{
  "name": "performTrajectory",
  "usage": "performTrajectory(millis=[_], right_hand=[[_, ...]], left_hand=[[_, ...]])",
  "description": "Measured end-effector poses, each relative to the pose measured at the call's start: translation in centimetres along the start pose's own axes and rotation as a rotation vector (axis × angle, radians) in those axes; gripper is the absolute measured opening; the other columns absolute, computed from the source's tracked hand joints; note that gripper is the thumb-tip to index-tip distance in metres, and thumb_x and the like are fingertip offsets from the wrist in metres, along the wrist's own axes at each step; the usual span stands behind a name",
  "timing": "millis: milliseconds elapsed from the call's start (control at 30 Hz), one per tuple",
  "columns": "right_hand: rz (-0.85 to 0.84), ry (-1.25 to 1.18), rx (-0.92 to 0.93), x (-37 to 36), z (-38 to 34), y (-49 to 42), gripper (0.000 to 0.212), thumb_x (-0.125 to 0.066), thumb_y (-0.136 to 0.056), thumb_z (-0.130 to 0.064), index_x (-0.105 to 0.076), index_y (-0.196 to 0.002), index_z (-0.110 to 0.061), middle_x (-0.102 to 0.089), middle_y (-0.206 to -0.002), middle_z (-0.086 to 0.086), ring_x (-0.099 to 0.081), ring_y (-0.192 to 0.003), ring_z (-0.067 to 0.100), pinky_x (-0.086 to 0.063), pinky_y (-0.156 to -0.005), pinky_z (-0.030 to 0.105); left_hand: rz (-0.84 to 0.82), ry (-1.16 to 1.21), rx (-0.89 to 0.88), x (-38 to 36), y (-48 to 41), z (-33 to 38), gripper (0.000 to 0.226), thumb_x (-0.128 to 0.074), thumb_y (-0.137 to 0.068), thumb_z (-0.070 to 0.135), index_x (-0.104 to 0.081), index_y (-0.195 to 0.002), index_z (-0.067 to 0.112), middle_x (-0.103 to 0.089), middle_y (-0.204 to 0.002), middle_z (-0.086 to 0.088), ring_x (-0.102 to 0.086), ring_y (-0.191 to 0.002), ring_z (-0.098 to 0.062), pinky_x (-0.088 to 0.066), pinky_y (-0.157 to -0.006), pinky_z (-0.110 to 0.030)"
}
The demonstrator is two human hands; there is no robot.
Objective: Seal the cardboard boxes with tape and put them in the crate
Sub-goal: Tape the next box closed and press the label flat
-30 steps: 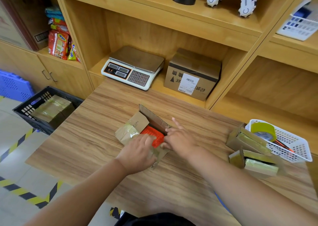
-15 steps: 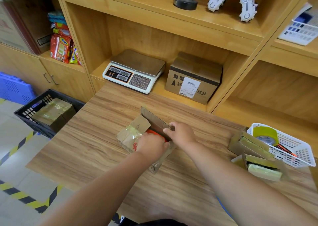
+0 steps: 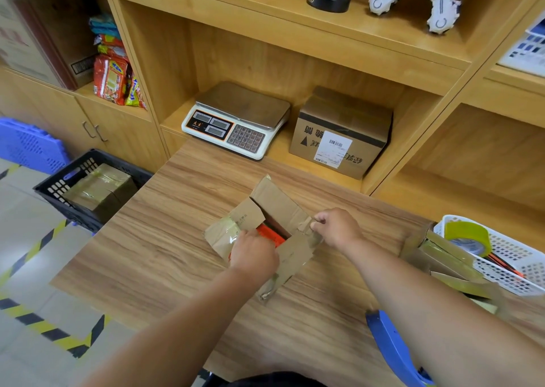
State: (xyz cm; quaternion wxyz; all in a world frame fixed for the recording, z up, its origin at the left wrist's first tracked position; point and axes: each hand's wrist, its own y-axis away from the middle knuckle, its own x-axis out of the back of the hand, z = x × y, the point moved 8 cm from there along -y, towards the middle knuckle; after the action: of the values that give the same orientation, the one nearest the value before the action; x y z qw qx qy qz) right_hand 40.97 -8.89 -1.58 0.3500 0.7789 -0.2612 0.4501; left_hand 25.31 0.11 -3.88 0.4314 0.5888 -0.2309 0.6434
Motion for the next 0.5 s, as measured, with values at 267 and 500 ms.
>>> performTrajectory(millis=[267, 500], right_hand=[[-0.017, -0.027, 0.041, -1.2, -0.5, 1.2, 0.031, -0.061, -0.089, -0.032, -0.057, -0.062, -0.016, -0.049, -0.054, -0.004, -0.043, -0.053, 0.015, -0.025, -0.055, 0.028], [0.054, -0.029, 0.119, -0.9, -1.6, 2.1, 0.028, -0.058, -0.088, -0.027, -0.053, -0.061, -0.02, -0.054, -0.059, -0.004, -0.053, -0.067, 0.023, -0.024, -0.064, 0.026]], left_hand=[[0.148, -0.003, -0.346, -1.2, 1.6, 1.6, 0.039, -0.034, -0.096, 0.037, -0.06, -0.121, 0.022, -0.056, -0.13, 0.006, -0.028, -0.138, -0.013, 0.007, -0.114, -0.027], [0.026, -0.115, -0.366, -4.0, 1.7, 0.6, 0.06, -0.016, -0.096, 0.056, -0.044, -0.136, 0.02, -0.044, -0.143, 0.008, -0.004, -0.145, -0.014, 0.02, -0.111, -0.036]])
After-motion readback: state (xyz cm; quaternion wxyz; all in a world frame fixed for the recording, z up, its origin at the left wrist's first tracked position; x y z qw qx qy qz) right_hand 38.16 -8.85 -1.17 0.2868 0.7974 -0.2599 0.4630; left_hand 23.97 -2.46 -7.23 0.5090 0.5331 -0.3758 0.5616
